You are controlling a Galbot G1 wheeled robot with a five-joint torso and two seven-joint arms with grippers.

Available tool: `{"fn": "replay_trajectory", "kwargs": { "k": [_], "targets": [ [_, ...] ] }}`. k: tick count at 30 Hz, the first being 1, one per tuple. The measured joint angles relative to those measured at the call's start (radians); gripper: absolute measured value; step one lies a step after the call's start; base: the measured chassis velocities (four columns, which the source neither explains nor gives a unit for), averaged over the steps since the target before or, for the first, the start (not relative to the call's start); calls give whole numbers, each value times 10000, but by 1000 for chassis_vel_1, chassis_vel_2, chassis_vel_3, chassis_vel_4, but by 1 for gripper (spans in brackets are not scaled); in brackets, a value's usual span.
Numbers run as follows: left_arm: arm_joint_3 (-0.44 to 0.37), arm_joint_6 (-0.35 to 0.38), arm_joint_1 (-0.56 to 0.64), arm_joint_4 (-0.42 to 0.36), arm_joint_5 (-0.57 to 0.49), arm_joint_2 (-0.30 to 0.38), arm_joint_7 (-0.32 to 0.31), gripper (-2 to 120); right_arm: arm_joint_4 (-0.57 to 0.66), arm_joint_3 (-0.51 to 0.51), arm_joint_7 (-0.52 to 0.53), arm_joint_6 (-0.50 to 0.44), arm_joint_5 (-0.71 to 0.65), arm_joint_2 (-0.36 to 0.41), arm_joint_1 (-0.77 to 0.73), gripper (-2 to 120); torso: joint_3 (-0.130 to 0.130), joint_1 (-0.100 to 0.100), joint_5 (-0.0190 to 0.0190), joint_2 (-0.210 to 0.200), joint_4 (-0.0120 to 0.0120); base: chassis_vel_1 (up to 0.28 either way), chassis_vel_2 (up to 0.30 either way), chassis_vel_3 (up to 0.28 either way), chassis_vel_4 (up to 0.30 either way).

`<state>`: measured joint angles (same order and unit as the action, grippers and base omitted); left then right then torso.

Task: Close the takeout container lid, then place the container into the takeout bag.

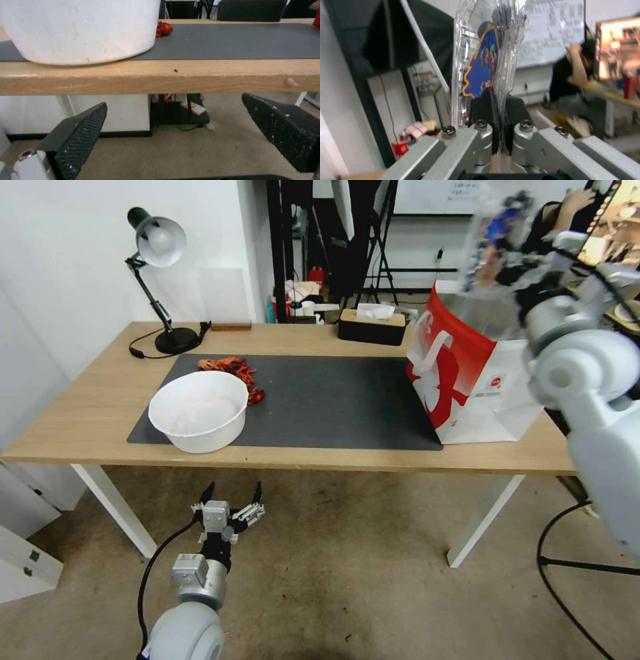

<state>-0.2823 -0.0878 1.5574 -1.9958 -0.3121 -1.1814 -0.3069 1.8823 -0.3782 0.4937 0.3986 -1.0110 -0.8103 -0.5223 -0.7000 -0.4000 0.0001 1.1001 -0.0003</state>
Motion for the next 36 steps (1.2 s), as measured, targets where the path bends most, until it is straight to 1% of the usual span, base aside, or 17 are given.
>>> {"fn": "replay_trajectory", "kwargs": {
  "k": [3, 9, 13, 16, 17, 19, 20, 21, 24, 25, 28, 29, 30, 31, 32, 33, 36],
  "targets": [
    [33, -3, -29, -9, -16, 23, 58, 100, 78, -536, 227, 428, -601, 176, -581, 0, 0, 0, 3, -1, 1, 0, 0, 0, 0],
    [49, -25, -62, -42, -16, 12, 86, 100, 135, -663, 250, 540, -916, 99, -868, 0, 0, 0, -1, 0, 4, 0, 0, 0, 0],
    [44, -43, -18, -51, -18, -2, 136, 100, 258, -746, 573, 570, -1649, 1, -1023, 2, 0, 0, -3, 0, 4, 0, 0, 0, 0],
    [59, -57, 6, -19, 32, 31, 228, 100, 286, -819, 639, 651, -1929, -79, -1163, 16, 0, 0, -2, -1, 4, 0, 0, 0, 0],
    [59, -57, 6, -19, 32, 31, 228, 100, 286, -819, 639, 651, -1929, -79, -1163, 16, 0, 0, -2, -1, 4, 0, 0, 0, 0],
    [81, -58, 7, -21, 68, 32, 231, 100, 209, -855, 715, 685, -2044, -131, -1207, 24, 0, 0, -2, 0, 4, 0, 0, 0, 0],
    [92, -56, 15, -35, 93, 26, 231, 100, 178, -885, 790, 711, -2158, -146, -1245, 30, 0, 0, -1, -1, 4, 0, 0, 0, 0],
    [92, -56, 15, -35, 93, 26, 231, 100, 178, -885, 790, 711, -2158, -146, -1245, 30, 0, 0, -1, -1, 4, 0, 0, 0, 0],
    [108, -40, 41, -41, 133, 15, 219, 100, 174, -968, 915, 786, -2380, -148, -1310, 43, 0, 0, -2, 0, 3, 0, 0, 0, 0],
    [108, -40, 41, -41, 133, 15, 219, 100, 174, -968, 915, 786, -2380, -148, -1310, 43, 0, 0, -2, 0, 3, 0, 0, 0, 0],
    [101, -26, 73, -74, 142, 15, 182, 100, 151, -985, 935, 800, -2418, -156, -1367, 59, 0, 0, -1, -1, 3, 0, 0, 0, 0],
    [93, -19, 76, -93, 142, 13, 174, 100, 151, -994, 885, 759, -2418, -160, -1387, 64, 0, 0, -1, 0, 4, 0, 0, 0, 0],
    [93, -19, 76, -93, 142, 13, 174, 100, 151, -994, 885, 759, -2418, -160, -1387, 64, 0, 0, -1, 0, 4, 0, 0, 0, 0],
    [85, -6, 78, -113, 139, 9, 163, 100, 159, -1014, 794, 691, -2419, -160, -1410, 67, 0, 0, -2, 0, 4, 0, 0, 0, 0],
    [78, 11, 80, -136, 134, -1, 149, 100, 204, -1047, 638, 570, -2421, -158, -1446, 72, 0, 0, -1, 0, 3, 0, 0, 0, 0],
    [78, 11, 80, -136, 134, -1, 149, 100, 204, -1047, 638, 570, -2421, -158, -1446, 72, 0, 0, -1, 0, 3, 0, 0, 0, 0],
    [59, 107, 87, -222, 65, -13, 108, 100, 471, -1099, 123, 212, -2358, -59, -1533, 89, 0, 0, -1, 0, 3, 0, 0, 0, 0]
  ]
}}
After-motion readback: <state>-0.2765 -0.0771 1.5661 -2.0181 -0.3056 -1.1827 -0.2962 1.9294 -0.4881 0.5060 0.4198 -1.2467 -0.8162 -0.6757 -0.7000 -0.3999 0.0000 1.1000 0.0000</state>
